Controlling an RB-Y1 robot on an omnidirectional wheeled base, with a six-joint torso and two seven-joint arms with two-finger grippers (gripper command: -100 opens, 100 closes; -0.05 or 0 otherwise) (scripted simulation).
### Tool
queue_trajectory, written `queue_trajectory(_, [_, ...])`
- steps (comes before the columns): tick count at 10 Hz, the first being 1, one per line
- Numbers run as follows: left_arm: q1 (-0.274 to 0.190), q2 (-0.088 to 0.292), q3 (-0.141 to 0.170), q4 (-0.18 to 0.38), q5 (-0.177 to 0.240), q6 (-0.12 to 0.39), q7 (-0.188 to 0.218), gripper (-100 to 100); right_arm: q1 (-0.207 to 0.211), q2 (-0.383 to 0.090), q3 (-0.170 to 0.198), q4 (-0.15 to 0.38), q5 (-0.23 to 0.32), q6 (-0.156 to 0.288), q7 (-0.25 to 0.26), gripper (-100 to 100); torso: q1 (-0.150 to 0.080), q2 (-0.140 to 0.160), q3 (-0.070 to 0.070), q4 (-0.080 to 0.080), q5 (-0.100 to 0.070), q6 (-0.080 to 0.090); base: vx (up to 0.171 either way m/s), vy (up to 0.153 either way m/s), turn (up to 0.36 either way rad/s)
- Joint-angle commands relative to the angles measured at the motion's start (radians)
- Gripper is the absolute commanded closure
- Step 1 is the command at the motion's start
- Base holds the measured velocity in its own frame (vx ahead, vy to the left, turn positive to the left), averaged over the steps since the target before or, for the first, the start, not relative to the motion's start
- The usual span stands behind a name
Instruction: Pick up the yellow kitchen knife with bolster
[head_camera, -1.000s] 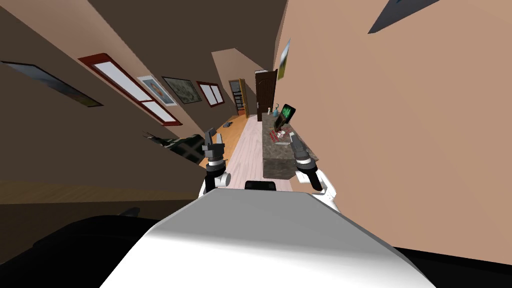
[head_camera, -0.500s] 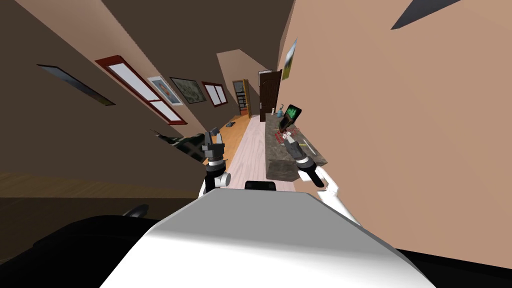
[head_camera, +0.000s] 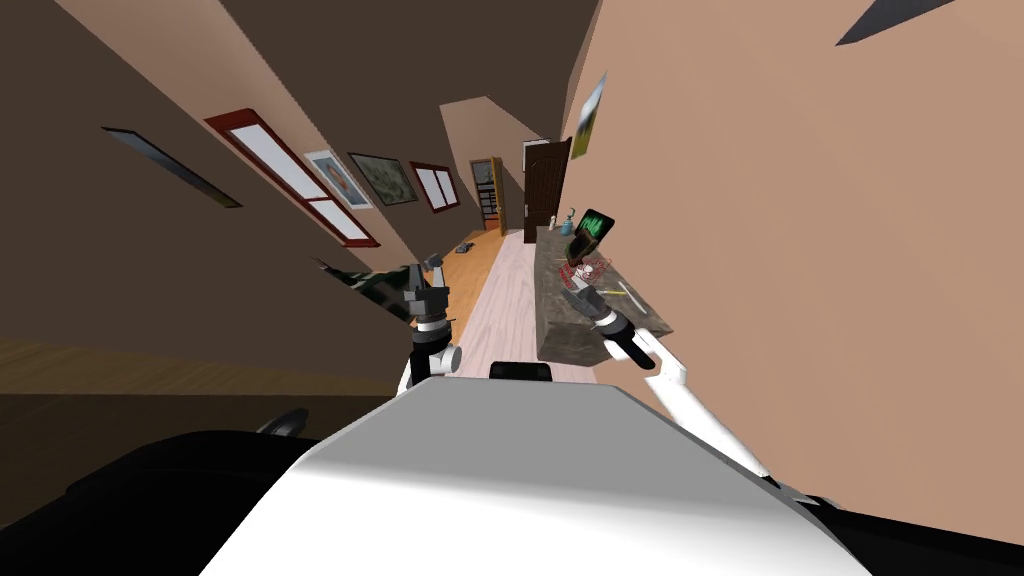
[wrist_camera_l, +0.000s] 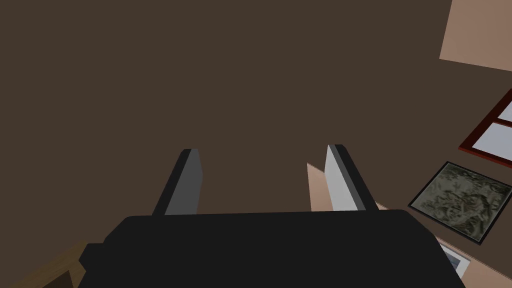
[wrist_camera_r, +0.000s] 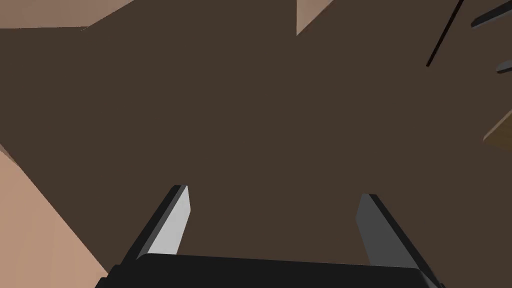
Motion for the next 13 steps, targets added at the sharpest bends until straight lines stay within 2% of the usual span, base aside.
queue_trajectory(1, [0.0, 0.0, 0.0, 0.0, 0.0, 0.0, 0.0, 0, -0.015, -0.05, 0.005, 0.05, 0.031, -0.006, 0.048, -100, 0.0, 0.0, 0.0, 0.0, 0.0, 0.0, 0.04, 0.097, 0.062])
queue_trajectory(2, [0.0, 0.0, 0.0, 0.0, 0.0, 0.0, 0.0, 0, -0.015, -0.059, 0.005, 0.052, 0.031, -0.006, 0.048, -100, 0.001, -0.001, 0.0, 0.0, 0.0, 0.0, 0.032, 0.08, 0.026])
queue_trajectory(4, [0.0, 0.0, 0.0, 0.0, 0.0, 0.0, 0.0, 0, -0.038, -0.131, 0.016, 0.121, 0.088, -0.012, 0.113, -100, 0.0, -0.001, 0.0, 0.0, 0.0, 0.0, 0.053, 0.105, 0.072])
queue_trajectory(5, [0.0, 0.0, 0.0, 0.0, 0.0, 0.0, 0.0, 0, -0.038, -0.157, 0.016, 0.139, 0.088, -0.012, 0.129, -100, 0.002, -0.002, -0.001, 0.0, 0.0, 0.0, 0.07, 0.096, 0.013])
queue_trajectory(6, [0.0, 0.0, 0.0, 0.0, 0.0, 0.0, 0.0, 0, -0.038, -0.157, 0.016, 0.144, 0.088, -0.012, 0.129, -100, 0.001, -0.002, -0.001, -0.001, 0.0, 0.0, 0.036, 0.036, -0.012])
queue_trajectory(7, [0.0, 0.0, 0.0, 0.0, 0.0, 0.0, 0.0, 0, -0.048, -0.203, 0.021, 0.184, 0.117, -0.013, 0.168, -100, -0.003, -0.001, -0.001, 0.0, -0.001, 0.0, 0.042, 0.051, 0.049])
queue_trajectory(8, [0.0, 0.0, 0.0, 0.0, 0.0, 0.0, 0.0, 0, -0.056, -0.232, 0.028, 0.218, 0.146, -0.013, 0.195, -100, -0.003, -0.001, 0.0, 0.0, -0.001, 0.0, 0.066, 0.108, 0.072])
queue_trajectory(9, [0.0, 0.0, 0.0, 0.0, 0.0, 0.0, 0.0, 0, -0.056, -0.253, 0.028, 0.236, 0.146, -0.013, 0.206, -100, 0.0, -0.002, -0.001, 0.0, 0.0, 0.0, 0.072, 0.088, 0.014])
queue_trajectory(10, [0.0, 0.0, 0.0, 0.0, 0.0, 0.0, 0.0, 0, -0.062, -0.285, 0.034, 0.277, 0.176, -0.01, 0.243, -100, 0.0, -0.002, -0.001, -0.001, 0.0, 0.0, 0.078, 0.069, 0.036])
queue_trajectory(11, [0.0, 0.0, 0.0, 0.0, 0.0, 0.0, 0.0, 0, -0.062, -0.299, 0.034, 0.282, 0.176, -0.01, 0.243, -100, -0.001, -0.003, -0.002, -0.001, 0.0, 0.0, 0.057, 0.044, 0.019])
queue_trajectory(12, [0.0, 0.0, 0.0, 0.0, 0.0, 0.0, 0.0, 0, -0.067, -0.335, 0.041, 0.328, 0.205, -0.007, 0.278, -100, -0.003, -0.002, -0.001, 0.0, -0.001, 0.0, 0.057, 0.05, 0.033])
queue_trajectory(13, [0.0, 0.0, 0.0, 0.0, 0.0, 0.0, 0.0, 0, -0.071, -0.368, 0.048, 0.351, 0.234, -0.002, 0.306, -100, -0.003, -0.001, -0.001, 0.0, -0.001, 0.0, 0.097, 0.075, 0.038])
